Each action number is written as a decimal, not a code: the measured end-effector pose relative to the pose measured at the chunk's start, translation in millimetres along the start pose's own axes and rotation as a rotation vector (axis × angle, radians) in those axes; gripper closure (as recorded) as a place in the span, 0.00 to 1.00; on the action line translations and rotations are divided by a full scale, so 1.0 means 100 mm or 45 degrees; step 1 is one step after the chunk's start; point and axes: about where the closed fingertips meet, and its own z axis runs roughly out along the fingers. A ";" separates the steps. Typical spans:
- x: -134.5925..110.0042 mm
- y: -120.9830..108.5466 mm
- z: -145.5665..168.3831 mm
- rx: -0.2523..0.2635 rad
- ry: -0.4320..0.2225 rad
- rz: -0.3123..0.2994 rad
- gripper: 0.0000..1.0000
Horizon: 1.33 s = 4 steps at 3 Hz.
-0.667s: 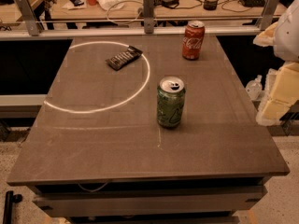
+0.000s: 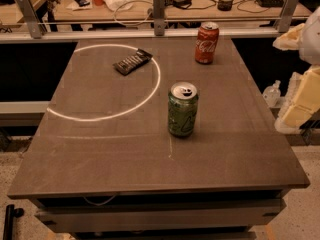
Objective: Place green can upright
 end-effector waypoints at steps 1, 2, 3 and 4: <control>0.35 -0.23 0.16 0.030 -0.245 0.062 0.00; 0.59 -0.32 0.42 0.027 -0.557 0.046 0.00; 0.46 -0.15 0.48 -0.047 -0.925 -0.056 0.00; 0.25 -0.01 0.35 -0.109 -1.234 -0.112 0.00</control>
Offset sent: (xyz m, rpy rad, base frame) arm -0.0066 -0.0256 0.0036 1.1216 -0.3199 0.3809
